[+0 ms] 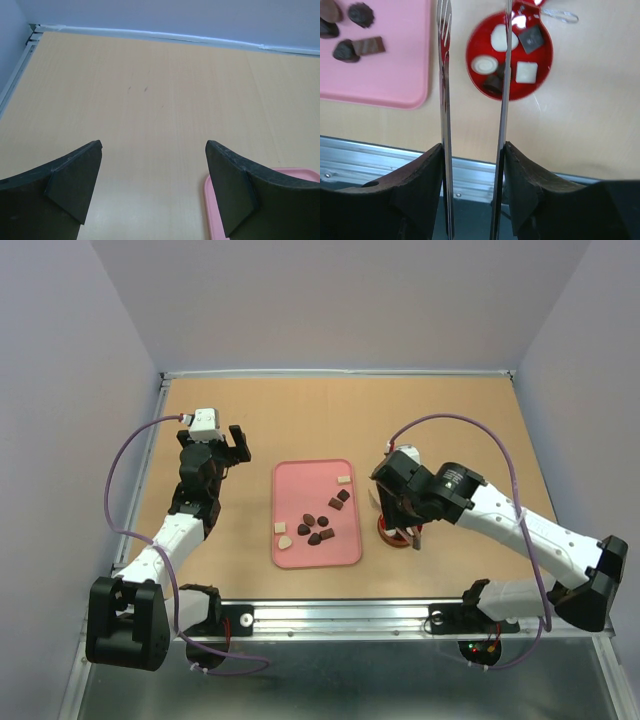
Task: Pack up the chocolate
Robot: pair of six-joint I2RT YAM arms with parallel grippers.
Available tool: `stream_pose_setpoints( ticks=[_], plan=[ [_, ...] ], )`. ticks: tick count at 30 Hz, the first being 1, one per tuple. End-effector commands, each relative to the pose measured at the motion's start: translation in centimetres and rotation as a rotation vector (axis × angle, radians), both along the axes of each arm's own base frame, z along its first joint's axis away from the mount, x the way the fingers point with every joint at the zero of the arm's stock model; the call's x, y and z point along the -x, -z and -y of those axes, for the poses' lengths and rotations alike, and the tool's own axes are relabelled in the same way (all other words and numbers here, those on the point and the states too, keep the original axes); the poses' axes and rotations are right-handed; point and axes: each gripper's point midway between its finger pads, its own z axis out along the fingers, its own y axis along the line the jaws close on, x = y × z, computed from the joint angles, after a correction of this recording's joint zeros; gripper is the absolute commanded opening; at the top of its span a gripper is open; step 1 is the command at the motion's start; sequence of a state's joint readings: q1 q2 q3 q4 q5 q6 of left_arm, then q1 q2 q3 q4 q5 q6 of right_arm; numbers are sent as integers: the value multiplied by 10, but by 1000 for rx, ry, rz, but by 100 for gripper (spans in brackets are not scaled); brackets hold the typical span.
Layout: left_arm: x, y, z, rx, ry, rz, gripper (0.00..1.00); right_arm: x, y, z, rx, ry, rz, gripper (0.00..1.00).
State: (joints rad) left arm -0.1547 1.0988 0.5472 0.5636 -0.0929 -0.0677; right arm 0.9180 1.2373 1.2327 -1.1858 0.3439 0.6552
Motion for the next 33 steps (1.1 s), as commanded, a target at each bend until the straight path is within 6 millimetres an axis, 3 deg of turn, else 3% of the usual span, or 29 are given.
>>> stream_pose_setpoints(
  ticks=[1, 7, 14, 24, 33],
  plan=[
    [-3, -19, -1, 10, -4, 58, 96, -32, -26, -39, -89, -84, 128, 54],
    [-4, -19, -3, 7, -11, 58, 96, -46, -8, -87, -158, -203, 100, 52],
    [-5, -19, -3, 5, -12, 55, 96, -42, 11, -112, -218, -285, 42, 51],
    [-5, -19, -3, 6, -11, 55, 96, -32, 32, -112, -203, -294, -28, 51],
    [-5, -18, -2, 9, -7, 53, 96, -24, 35, -99, -209, -250, -33, 51]
  ],
)
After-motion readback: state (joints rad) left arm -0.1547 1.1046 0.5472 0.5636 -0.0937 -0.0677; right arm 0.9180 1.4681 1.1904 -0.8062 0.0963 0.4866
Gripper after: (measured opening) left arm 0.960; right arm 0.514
